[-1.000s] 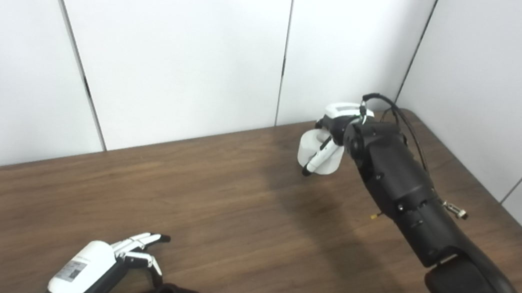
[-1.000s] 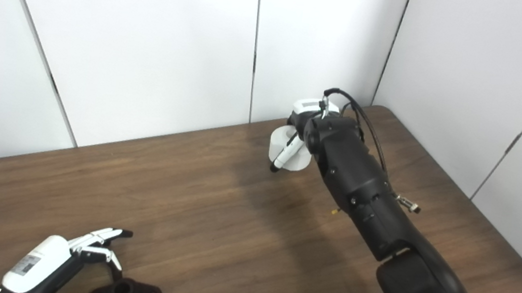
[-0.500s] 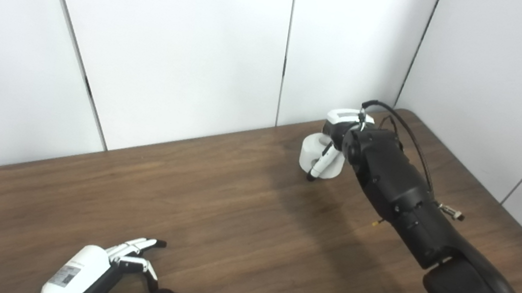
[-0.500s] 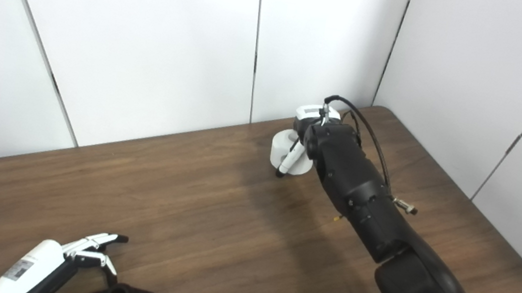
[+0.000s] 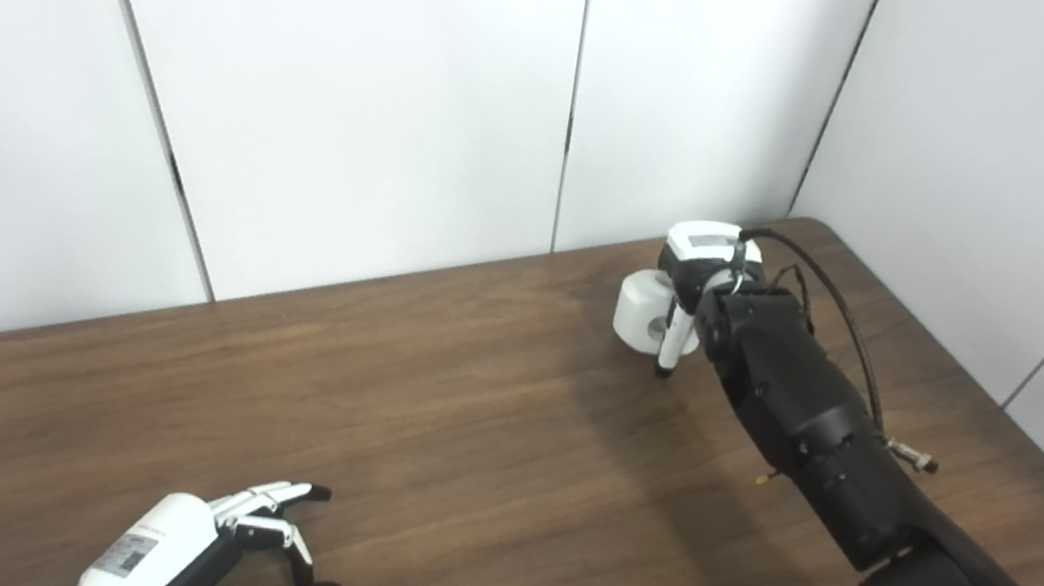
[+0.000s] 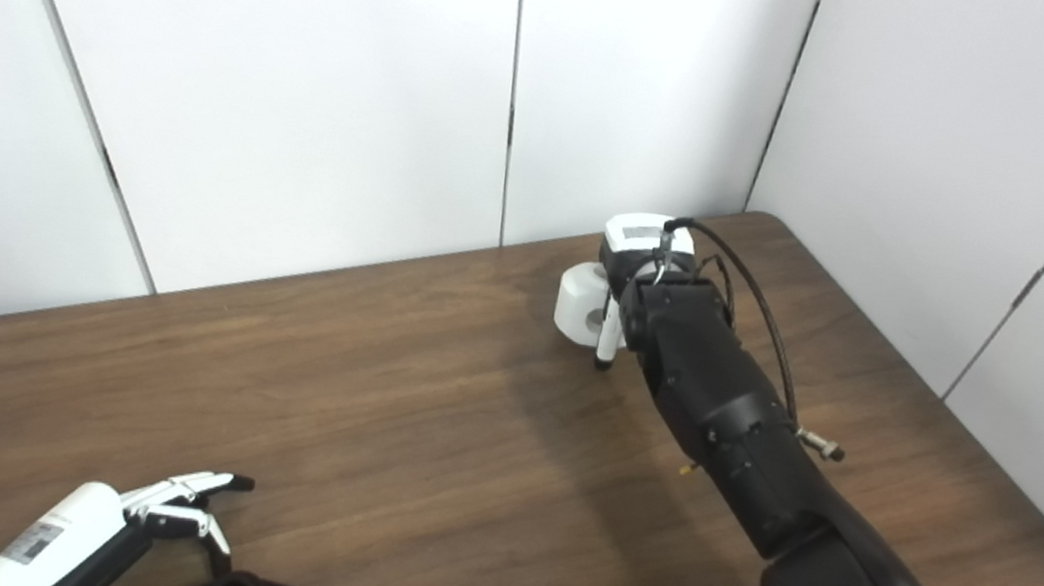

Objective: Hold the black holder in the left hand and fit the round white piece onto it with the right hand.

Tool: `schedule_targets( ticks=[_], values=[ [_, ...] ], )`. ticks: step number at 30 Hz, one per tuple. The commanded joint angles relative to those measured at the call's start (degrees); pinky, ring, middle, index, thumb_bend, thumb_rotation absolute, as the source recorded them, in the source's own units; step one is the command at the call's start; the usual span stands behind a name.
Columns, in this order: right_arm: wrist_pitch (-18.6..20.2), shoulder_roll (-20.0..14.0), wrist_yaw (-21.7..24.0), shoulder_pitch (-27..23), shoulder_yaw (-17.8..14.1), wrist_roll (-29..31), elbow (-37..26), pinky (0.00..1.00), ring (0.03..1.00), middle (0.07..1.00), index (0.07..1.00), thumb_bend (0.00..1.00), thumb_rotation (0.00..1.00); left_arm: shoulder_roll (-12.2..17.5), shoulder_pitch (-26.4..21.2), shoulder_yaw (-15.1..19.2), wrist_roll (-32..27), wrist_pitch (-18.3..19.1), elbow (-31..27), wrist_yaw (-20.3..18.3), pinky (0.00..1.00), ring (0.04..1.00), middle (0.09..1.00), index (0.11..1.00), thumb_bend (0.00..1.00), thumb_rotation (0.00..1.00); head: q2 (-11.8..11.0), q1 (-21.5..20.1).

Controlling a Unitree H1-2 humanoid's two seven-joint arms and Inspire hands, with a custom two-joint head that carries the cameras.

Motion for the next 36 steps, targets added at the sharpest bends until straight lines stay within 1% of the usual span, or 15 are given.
schedule_targets(
  ticks=[1, 6, 10, 14, 15, 16, 19, 21, 22, 23, 25, 27, 28, 30, 36],
  values=[
    [-0.75, -1.58, -4.16, -1.96, -0.40, 0.72, -2.38, 0.80, 0.772, 0.726, 0.481, 0.52, 0.13, 1.70, 2.63, -0.97, 1.25, 2.88, 1.45, -4.34, 0.75, 0.877, 0.884, 0.487, 0.52, 0.05, 0.22, 0.29],
    [-2.63, -1.51, -10.42, -1.23, -0.38, 2.94, -3.27, 0.75, 0.733, 0.679, 0.482, 0.52, 0.13, 1.39, 2.80, -0.95, 1.31, 4.21, 0.49, -5.14, 0.75, 0.877, 0.880, 0.487, 0.52, 0.05, 0.62, 1.10],
    [-2.82, -1.66, -12.17, -1.07, 0.37, 3.05, -4.92, 0.74, 0.729, 0.679, 0.483, 0.52, 0.14, 1.11, 2.91, -1.20, 1.84, 5.59, -0.66, -5.64, 0.75, 0.877, 0.881, 0.487, 0.52, 0.05, 1.19, 2.67],
    [-4.39, -1.98, -14.21, -0.24, -0.37, 5.11, -7.73, 0.73, 0.728, 0.687, 0.484, 0.52, 0.14, 0.20, 3.09, -1.44, 2.15, 7.02, -1.70, -5.61, 0.74, 0.874, 0.877, 0.487, 0.52, 0.05, 2.62, 7.07],
    [-4.63, -2.01, -14.12, 0.26, -0.76, 5.94, -9.31, 0.74, 0.731, 0.690, 0.484, 0.52, 0.14, -0.09, 3.15, -1.64, 2.47, 7.25, -1.76, -5.41, 0.75, 0.877, 0.879, 0.487, 0.52, 0.05, 3.11, 9.05],
    [-5.04, -1.95, -14.10, 0.86, -1.08, 6.83, -11.17, 0.74, 0.735, 0.692, 0.483, 0.52, 0.14, -0.32, 3.19, -1.82, 2.78, 7.27, -1.60, -5.15, 0.75, 0.879, 0.880, 0.487, 0.52, 0.05, 3.11, 9.05],
    [-6.23, -2.24, -13.27, 3.00, -1.37, 8.53, -16.89, 0.72, 0.742, 0.697, 0.482, 0.52, 0.14, -1.26, 3.39, -2.36, 4.54, 8.31, -1.72, -5.07, 0.76, 0.888, 0.889, 0.487, 0.52, 0.05, 4.37, 14.25],
    [-7.71, -2.38, -12.94, 4.99, -1.70, 10.12, -21.68, 0.71, 0.730, 0.693, 0.482, 0.52, 0.14, -2.27, 3.58, -2.64, 6.50, 10.00, -1.56, -4.68, 0.76, 0.891, 0.893, 0.487, 0.52, 0.05, 5.27, 18.37],
    [-8.08, -2.41, -12.51, 5.82, -1.82, 10.59, -23.79, 0.70, 0.726, 0.690, 0.482, 0.52, 0.14, -2.78, 3.65, -2.66, 7.40, 10.88, -1.33, -4.42, 0.78, 0.895, 0.898, 0.487, 0.52, 0.06, 5.39, 18.94],
    [-8.35, -2.52, -11.97, 6.61, -1.90, 10.87, -25.80, 0.70, 0.726, 0.689, 0.482, 0.52, 0.14, -3.37, 3.66, -2.64, 8.27, 11.53, -0.78, -3.84, 0.79, 0.900, 0.903, 0.488, 0.52, 0.06, 5.78, 21.22],
    [-9.31, -2.46, -11.53, 8.36, -2.23, 11.67, -29.91, 0.70, 0.722, 0.685, 0.482, 0.52, 0.14, -4.56, 3.54, -2.48, 10.08, 12.32, 0.88, -2.28, 0.80, 0.902, 0.905, 0.487, 0.52, 0.06, 6.15, 23.79],
    [-11.03, -2.62, -11.37, 9.88, -2.61, 12.65, -33.10, 0.71, 0.724, 0.685, 0.482, 0.52, 0.14, -5.64, 3.29, -2.70, 11.98, 14.29, 1.54, -2.27, 0.82, 0.916, 0.917, 0.487, 0.52, 0.06, 6.92, 27.52],
    [-12.29, -2.68, -11.60, 10.53, -2.74, 13.33, -34.23, 0.70, 0.720, 0.684, 0.482, 0.52, 0.14, -6.03, 3.11, -2.84, 12.68, 15.08, 1.82, -2.32, 0.84, 0.927, 0.926, 0.488, 0.52, 0.06, 6.92, 27.52],
    [-13.86, -2.58, -11.47, 11.71, -3.35, 14.54, -36.33, 0.70, 0.719, 0.685, 0.482, 0.52, 0.14, -6.78, 2.75, -3.11, 13.80, 15.97, 2.46, -1.93, 0.85, 0.938, 0.934, 0.487, 0.52, 0.06, 7.68, 29.95],
    [-15.48, -1.11, -9.35, 14.01, -4.37, 17.62, -42.98, 0.71, 0.742, 0.689, 0.481, 0.52, 0.14, -8.67, 1.64, -3.14, 15.47, 17.52, 4.55, -0.55, 0.86, 0.946, 0.939, 0.486, 0.52, 0.06, 9.58, 32.12]
  ],
)
